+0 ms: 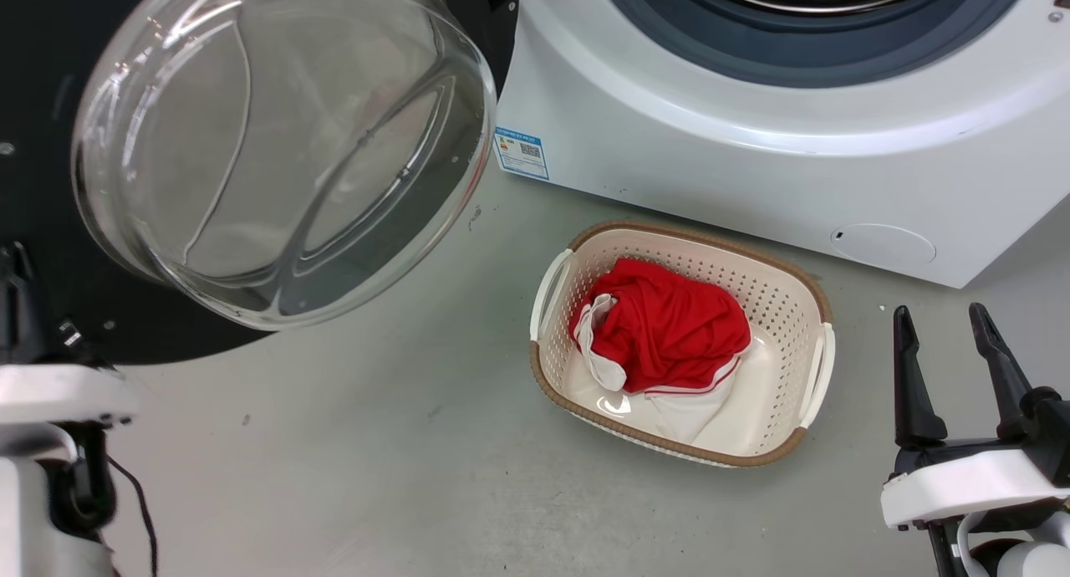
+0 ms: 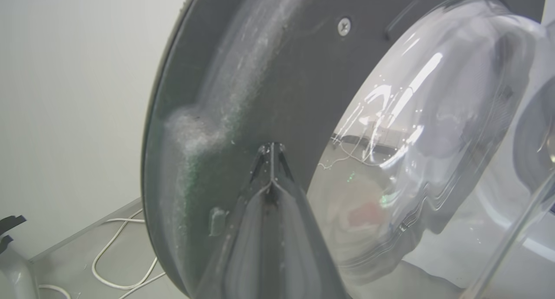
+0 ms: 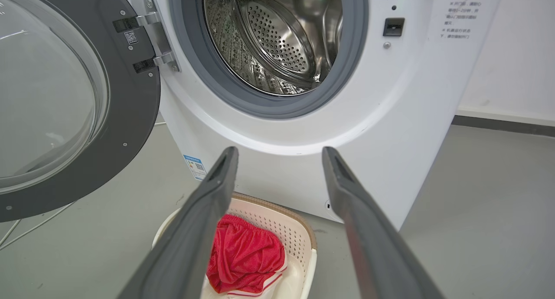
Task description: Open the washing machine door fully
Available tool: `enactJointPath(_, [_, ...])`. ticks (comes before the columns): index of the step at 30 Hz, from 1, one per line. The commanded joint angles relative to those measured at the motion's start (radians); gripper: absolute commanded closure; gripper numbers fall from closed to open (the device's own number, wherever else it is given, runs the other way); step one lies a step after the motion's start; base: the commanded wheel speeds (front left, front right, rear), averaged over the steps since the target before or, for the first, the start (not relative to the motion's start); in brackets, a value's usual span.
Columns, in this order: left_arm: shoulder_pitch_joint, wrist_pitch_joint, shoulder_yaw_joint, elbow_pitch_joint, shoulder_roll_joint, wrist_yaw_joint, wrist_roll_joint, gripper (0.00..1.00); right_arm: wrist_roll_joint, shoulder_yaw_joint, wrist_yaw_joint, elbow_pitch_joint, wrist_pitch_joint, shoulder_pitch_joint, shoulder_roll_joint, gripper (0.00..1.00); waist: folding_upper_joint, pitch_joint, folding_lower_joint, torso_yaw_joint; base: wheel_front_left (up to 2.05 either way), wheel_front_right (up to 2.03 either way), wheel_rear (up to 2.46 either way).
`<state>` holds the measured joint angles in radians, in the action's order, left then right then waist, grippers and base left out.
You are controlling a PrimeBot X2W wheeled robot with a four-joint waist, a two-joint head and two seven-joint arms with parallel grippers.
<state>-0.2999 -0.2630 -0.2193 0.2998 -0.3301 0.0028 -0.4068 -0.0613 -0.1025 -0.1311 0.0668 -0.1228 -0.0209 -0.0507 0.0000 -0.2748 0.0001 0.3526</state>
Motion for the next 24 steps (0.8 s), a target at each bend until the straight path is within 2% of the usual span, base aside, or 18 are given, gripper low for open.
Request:
enactJointPath(1, [-0.026, -0.002, -0.013, 0.010, -0.012, -0.003, 0.004, 1.00, 0.004, 0.001, 0.001, 0.003, 0.000, -0.009, 0.001, 0.00, 0.0000, -0.004, -0.0001, -0.002, 0.00, 0.00, 0.00])
enactJointPath(7, [-0.098, -0.001, -0.046, 0.124, -0.036, -0.043, 0.021, 1.00, 0.004, 0.007, 0.001, -0.007, -0.003, -0.021, 0.001, 0.00, 0.0000, -0.013, -0.0001, -0.014, 0.00, 0.00, 0.00])
enactJointPath(12, [-0.108, -0.001, -0.075, 0.165, -0.038, -0.055, 0.045, 1.00, -0.003, 0.011, 0.001, -0.023, -0.014, -0.025, 0.001, 0.00, 0.0000, -0.001, -0.0001, -0.032, 0.00, 0.00, 0.00])
enactJointPath(17, [-0.036, -0.002, -0.100, 0.105, -0.001, -0.046, 0.102, 1.00, -0.015, 0.011, 0.001, -0.042, -0.030, -0.013, 0.001, 0.00, 0.0000, 0.031, -0.0001, -0.049, 0.00, 0.00, 0.00])
enactJointPath(24, [0.126, -0.002, -0.095, -0.048, 0.086, -0.038, 0.194, 1.00, -0.028, 0.015, 0.001, -0.071, -0.050, 0.011, 0.001, 0.00, 0.0000, 0.105, -0.0001, -0.072, 0.00, 0.00, 0.00])
